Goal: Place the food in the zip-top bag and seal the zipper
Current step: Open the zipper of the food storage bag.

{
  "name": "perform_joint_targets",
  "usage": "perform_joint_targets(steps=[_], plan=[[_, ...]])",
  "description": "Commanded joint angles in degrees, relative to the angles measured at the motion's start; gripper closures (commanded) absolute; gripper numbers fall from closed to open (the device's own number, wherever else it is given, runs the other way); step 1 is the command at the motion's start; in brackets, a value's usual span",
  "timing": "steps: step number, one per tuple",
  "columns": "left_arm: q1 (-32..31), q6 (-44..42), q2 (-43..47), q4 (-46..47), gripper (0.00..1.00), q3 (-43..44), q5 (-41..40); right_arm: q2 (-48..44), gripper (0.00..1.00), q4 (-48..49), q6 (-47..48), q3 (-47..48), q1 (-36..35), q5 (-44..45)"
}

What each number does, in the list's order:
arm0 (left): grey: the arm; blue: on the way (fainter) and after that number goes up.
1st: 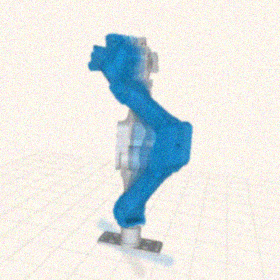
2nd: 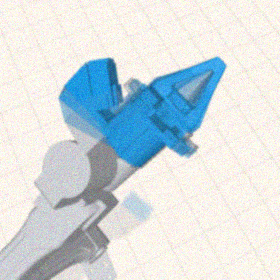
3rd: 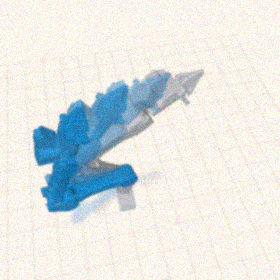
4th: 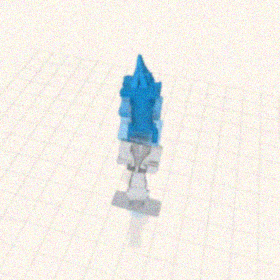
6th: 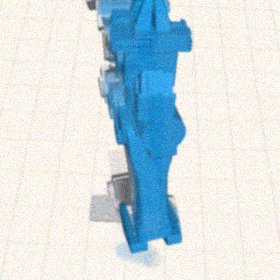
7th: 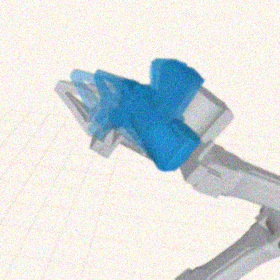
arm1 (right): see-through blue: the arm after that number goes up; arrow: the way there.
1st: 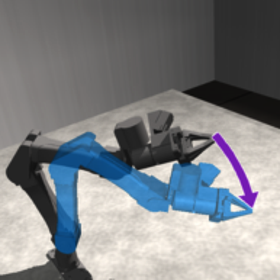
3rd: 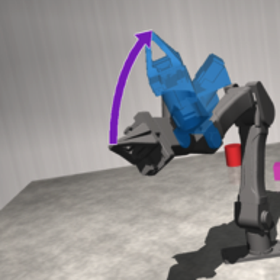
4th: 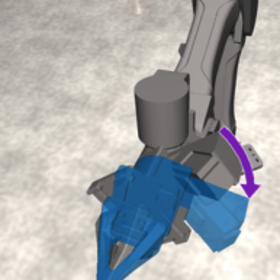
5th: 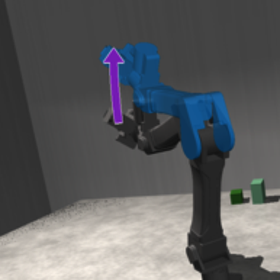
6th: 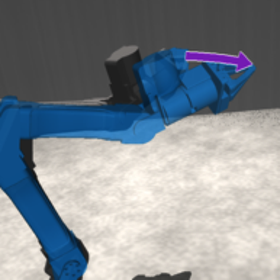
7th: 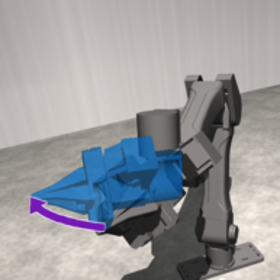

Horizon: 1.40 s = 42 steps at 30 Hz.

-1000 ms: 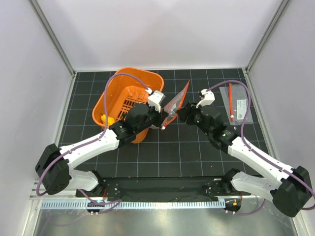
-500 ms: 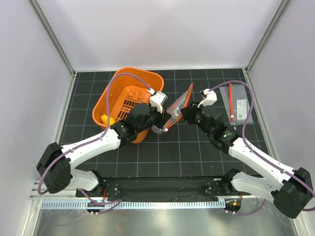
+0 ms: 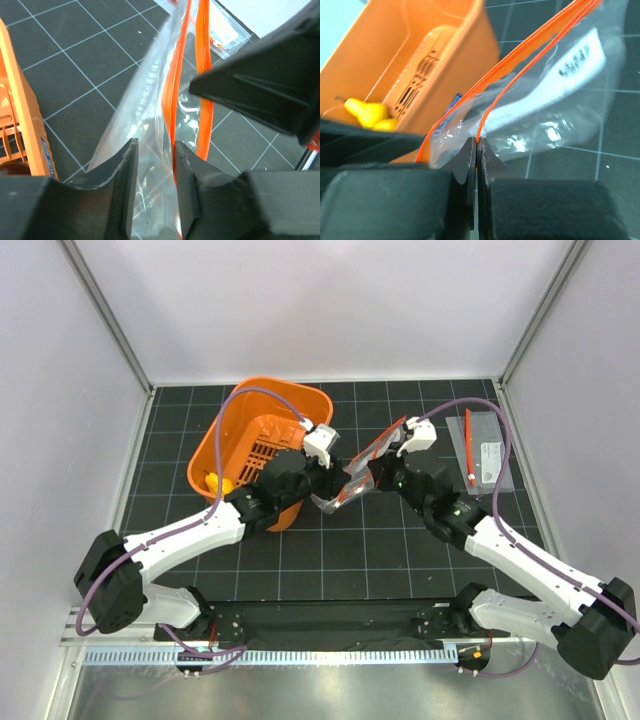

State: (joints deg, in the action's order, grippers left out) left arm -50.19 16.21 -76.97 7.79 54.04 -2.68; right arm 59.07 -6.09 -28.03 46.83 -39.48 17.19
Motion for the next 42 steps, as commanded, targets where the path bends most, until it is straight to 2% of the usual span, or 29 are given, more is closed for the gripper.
perform_joint_targets(steps=[1, 8, 14, 21, 22, 24, 26, 28, 35, 39, 40, 42], plan=[[-0.5, -0.3, 1.1, 0.2, 0.61, 2.3, -2.2, -1.6, 0.99, 0.5, 3.8, 3.2, -3.0, -0.8], [-0.5, -0.8, 1.2, -0.2, 0.6, 2.5, -3.8, 1.6, 0.99, 1.0, 7.1, 5.6, -9.5, -2.0], [-0.5, 0.1, 3.1, -1.2, 0.66, 2.2, -7.2, 3.6, 0.99, 0.4, 9.1, 7.2, -13.4, -0.8], [-0.5, 0.3, 7.2, -3.7, 0.71, 1.4, -14.5, 4.6, 0.99, -0.4, 8.9, 7.5, -14.0, 3.6], [-0.5, 0.0, 8.0, -4.1, 0.72, 1.2, -15.3, 4.8, 0.99, -0.9, 8.8, 7.8, -14.1, 4.4], [-0.5, -0.4, 8.4, -4.6, 0.82, 1.1, -18.1, 5.4, 0.99, -1.6, 8.4, 8.6, -14.2, 5.4], [-0.5, -1.1, 8.4, -6.2, 0.93, 1.8, -20.2, 5.7, 0.99, -3.7, 8.2, 9.4, -14.2, 8.0], [-0.4, -1.6, 8.2, -7.2, 0.99, 2.4, -21.3, 5.5, 0.99, -5.4, 7.7, 10.0, -14.1, 11.1], [-0.5, -0.2, 9.6, -11.6, 1.0, 3.6, -23.6, 3.8, 0.98, -10.3, 4.7, 10.7, -14.2, 28.3], [-0.5, 0.8, 10.1, -12.2, 1.0, 3.2, -25.2, 1.0, 0.84, -10.7, 4.1, 9.3, -14.1, 32.8], [-0.5, 1.1, 10.1, -12.3, 1.0, 3.3, -25.0, 0.2, 0.76, -10.0, 4.1, 8.8, -14.1, 32.9], [-0.4, 1.7, 10.4, -13.3, 1.0, 3.9, -24.0, -2.6, 0.67, -9.2, 4.1, 7.3, -14.1, 31.6]])
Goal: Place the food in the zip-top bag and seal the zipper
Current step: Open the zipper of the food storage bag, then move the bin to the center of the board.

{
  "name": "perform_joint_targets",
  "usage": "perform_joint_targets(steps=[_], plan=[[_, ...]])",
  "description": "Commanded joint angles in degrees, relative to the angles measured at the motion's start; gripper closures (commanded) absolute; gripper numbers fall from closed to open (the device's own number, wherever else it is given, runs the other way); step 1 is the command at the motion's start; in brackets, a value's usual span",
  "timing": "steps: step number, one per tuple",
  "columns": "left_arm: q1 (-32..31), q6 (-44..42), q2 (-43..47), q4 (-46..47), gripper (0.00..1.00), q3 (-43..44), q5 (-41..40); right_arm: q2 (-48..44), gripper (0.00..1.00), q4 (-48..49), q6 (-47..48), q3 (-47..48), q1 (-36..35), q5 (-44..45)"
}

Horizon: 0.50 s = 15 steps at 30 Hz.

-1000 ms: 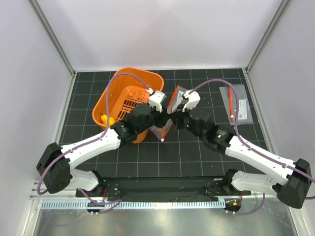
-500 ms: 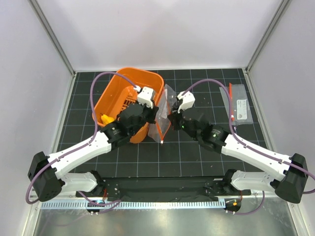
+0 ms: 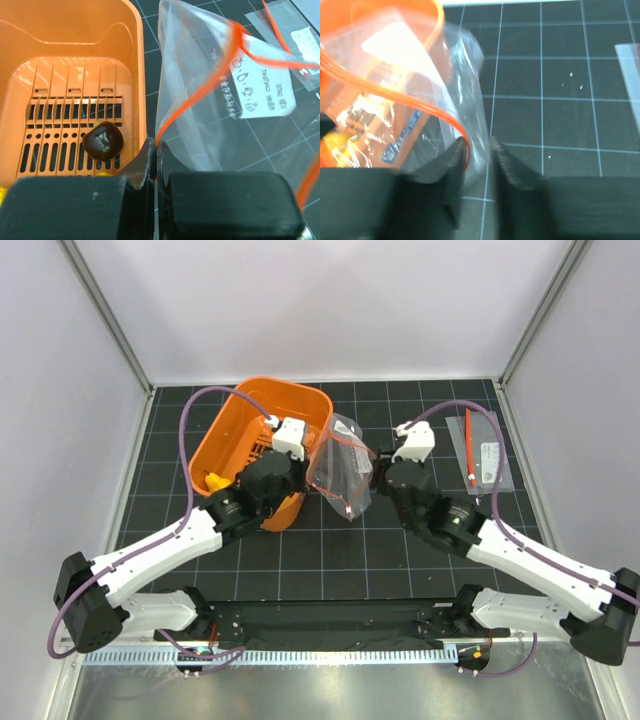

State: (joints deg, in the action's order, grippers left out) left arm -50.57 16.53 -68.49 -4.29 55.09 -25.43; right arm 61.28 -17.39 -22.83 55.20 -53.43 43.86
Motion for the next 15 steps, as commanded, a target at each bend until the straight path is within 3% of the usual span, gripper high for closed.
perform_joint_targets(steps=[1, 5, 10, 11, 15], plan=[[-0.1, 1.5, 2.1, -1.4, 1.0, 3.3, -0.1, -6.1, 0.54, 3.6, -1.0, -1.8, -0.3, 3.6], [0.0, 2.0, 4.3, -0.8, 1.0, 2.2, -0.3, -11.8, 0.32, 11.2, 1.1, -6.8, -0.2, -4.6], [1.5, 4.1, 10.6, 0.0, 1.0, -0.9, -8.9, -16.4, 0.3, 14.0, 1.6, -9.8, -0.2, -4.8], [1.7, 4.7, 14.0, 1.1, 0.99, -2.5, -13.7, -16.5, 0.3, 14.1, 1.8, -9.9, -0.2, -4.2], [1.7, 6.8, 24.3, 4.1, 1.0, -3.7, -18.9, -14.0, 0.3, 15.5, 3.9, -8.1, -0.1, -4.9]])
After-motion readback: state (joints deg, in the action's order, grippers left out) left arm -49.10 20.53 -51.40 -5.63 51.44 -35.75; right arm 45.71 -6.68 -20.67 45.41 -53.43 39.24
